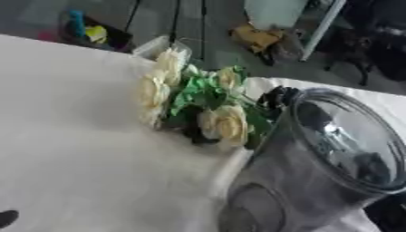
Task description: Arrange flowers into the vase.
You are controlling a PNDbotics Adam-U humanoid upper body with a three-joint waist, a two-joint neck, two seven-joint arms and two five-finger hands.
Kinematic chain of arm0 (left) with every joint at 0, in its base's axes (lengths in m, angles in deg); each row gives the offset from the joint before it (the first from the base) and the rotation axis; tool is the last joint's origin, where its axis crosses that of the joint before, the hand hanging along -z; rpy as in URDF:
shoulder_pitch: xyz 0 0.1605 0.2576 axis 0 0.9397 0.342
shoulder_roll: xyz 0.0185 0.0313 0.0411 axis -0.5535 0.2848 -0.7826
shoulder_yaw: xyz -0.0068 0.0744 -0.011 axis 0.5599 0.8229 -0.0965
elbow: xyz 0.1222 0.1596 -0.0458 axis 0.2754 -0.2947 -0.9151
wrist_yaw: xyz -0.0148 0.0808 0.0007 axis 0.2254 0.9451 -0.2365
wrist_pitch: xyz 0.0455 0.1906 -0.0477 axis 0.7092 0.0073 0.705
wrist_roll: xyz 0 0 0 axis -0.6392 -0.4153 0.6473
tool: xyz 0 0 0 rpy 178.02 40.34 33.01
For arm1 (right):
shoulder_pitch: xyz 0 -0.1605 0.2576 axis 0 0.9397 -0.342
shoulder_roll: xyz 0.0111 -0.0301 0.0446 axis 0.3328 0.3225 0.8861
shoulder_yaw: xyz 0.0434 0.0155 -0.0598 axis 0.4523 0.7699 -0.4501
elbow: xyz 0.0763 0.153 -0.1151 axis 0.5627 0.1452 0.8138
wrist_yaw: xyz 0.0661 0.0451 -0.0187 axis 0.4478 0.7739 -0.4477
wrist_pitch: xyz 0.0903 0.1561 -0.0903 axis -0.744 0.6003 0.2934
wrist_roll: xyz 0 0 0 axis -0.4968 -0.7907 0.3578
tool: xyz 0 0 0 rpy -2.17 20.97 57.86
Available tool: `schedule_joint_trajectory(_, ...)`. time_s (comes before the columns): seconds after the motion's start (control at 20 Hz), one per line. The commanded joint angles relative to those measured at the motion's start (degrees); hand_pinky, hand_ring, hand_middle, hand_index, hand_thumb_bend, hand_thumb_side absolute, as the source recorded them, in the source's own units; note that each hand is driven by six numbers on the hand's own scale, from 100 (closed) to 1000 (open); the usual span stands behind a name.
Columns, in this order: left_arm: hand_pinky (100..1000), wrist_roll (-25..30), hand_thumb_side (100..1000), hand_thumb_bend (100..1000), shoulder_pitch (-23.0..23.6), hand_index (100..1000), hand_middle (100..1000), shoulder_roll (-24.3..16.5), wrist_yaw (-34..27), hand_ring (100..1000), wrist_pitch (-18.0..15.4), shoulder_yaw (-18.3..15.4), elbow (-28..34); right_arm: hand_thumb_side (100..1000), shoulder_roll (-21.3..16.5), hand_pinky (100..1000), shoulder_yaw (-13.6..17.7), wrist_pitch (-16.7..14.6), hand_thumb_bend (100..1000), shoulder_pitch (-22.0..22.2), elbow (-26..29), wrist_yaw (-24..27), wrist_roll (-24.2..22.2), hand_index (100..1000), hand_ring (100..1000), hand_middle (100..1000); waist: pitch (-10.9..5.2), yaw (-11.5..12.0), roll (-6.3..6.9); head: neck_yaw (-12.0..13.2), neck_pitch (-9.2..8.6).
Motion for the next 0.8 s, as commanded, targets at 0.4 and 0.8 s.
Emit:
schedule_joint_trajectory(0.4,626,0.2,1000,172,-0.8,837,879,0.2,0.4,730,-0.3,0.6,0.8,449,-1.8,374,1.0,-1.7,100,1.5,-1.6,5.9,3.0,309,375,100,0.32,0.7,-0.77,-1.0,-1.56)
schedule_joint_trajectory(0.8,627,0.2,1000,170,-0.9,838,881,0.3,0.9,730,-0.4,0.6,0.8,791,-2.1,236,2.1,-3.8,100,2.6,-1.6,12.3,5.8,311,100,100,0.83,1.0,-0.96,-1.4,-1.91)
